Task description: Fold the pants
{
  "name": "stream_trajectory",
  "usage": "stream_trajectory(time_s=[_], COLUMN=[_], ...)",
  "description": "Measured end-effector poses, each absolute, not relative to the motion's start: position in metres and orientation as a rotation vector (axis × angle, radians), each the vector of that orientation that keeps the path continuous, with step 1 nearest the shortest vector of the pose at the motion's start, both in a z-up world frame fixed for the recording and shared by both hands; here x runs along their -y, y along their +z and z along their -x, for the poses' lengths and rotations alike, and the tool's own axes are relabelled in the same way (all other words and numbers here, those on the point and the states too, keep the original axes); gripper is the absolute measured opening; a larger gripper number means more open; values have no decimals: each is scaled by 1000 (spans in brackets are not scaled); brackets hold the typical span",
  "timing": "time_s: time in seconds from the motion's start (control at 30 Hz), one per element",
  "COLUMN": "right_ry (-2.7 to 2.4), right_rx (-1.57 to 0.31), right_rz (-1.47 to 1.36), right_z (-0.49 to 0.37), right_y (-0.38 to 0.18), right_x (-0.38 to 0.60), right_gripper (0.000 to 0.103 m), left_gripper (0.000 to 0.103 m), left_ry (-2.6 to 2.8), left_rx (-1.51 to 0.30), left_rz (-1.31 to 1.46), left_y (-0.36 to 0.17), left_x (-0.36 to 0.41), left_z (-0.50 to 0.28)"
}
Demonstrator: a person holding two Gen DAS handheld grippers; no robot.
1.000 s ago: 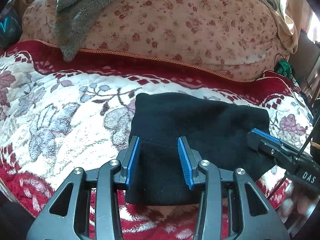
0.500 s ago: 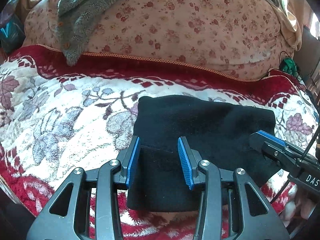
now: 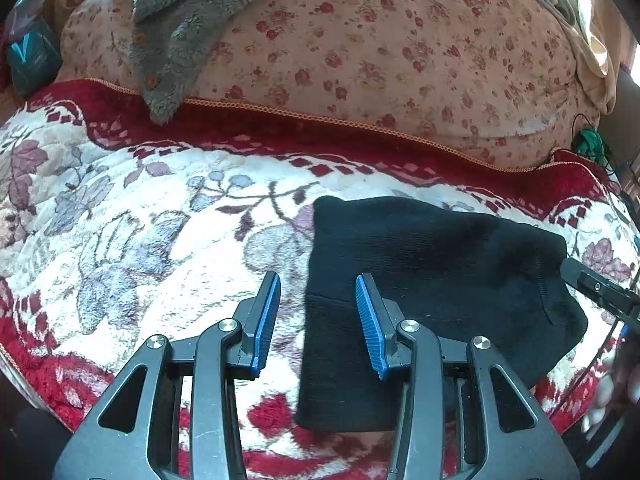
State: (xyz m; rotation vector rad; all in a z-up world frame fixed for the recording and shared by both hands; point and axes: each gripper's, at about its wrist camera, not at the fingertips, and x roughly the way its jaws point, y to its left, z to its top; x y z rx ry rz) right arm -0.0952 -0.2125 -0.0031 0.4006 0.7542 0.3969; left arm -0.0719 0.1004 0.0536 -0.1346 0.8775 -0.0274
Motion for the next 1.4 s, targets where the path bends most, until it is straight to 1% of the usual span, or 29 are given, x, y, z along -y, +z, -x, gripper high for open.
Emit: stream_trajectory(time_s=[0.1,0.13,0.17,0.2,0.27,0.37,0.5,0.53,0.6,0.7,0.73,0.77,0.8,0.83,0.87,0.93,0.97,1.0,1.03,1.07,1.1,1.23,1.4], right_ry=[391,400,423,445,493,496,588,614,623,649,655,652,646,647,648,651,652,654,663,665,665,704,770], right_rx=[-789,-800,-809,-816,-844,-889,-925,-932,-931,-910,-900,-890,-883,-874,-864,-850,-846,-844,-839,-835,-831,-802,-791], right_rz=[-423,-435,-452,-467,-504,-523,-617,-638,-619,-640,-649,-648,-638,-631,-625,-616,-616,-614,-609,-603,-594,-608,-577], right_z=[92,91,91,90,86,80,72,70,67,64,64,64,64,66,67,71,72,73,74,76,77,80,79], right_y=[-13,-17,-21,-24,-33,-47,-61,-64,-66,-69,-70,-71,-72,-72,-72,-70,-69,-67,-64,-61,-57,-40,-22], right_x=[224,227,229,230,230,227,222,219,214,217,218,219,219,220,220,220,220,221,220,219,217,211,181], right_gripper=[66,66,67,68,74,74,74,77,77,77,75,69,67,64,62,58,54,53,49,47,47,42,41], left_gripper=[39,42,53,62,62,63,65,65,66,70,70,70,70,70,59,54,48,39,35,30,27,26,26], left_ry=[-56,-72,-91,-110,-147,-202,-241,-249,-269,-284,-289,-298,-310,-330,-353,-355,-364,-368,-376,-385,-396,-374,-330], left_rx=[-898,-908,-919,-925,-936,-960,-972,-978,-998,-1009,-1006,-999,-994,-993,-993,-985,-984,-981,-976,-973,-967,-931,-872], left_rz=[175,197,224,255,313,382,373,370,377,401,407,418,424,418,406,384,385,394,417,431,438,402,414], left_y=[51,49,47,44,39,31,26,24,18,10,9,8,6,5,5,8,9,11,14,16,19,36,61], left_x=[-115,-121,-127,-133,-140,-143,-133,-130,-125,-121,-120,-119,-118,-114,-109,-105,-105,-106,-111,-113,-116,-121,-155], left_z=[72,71,71,70,69,66,60,58,52,45,44,42,42,41,40,40,40,41,42,42,44,54,66])
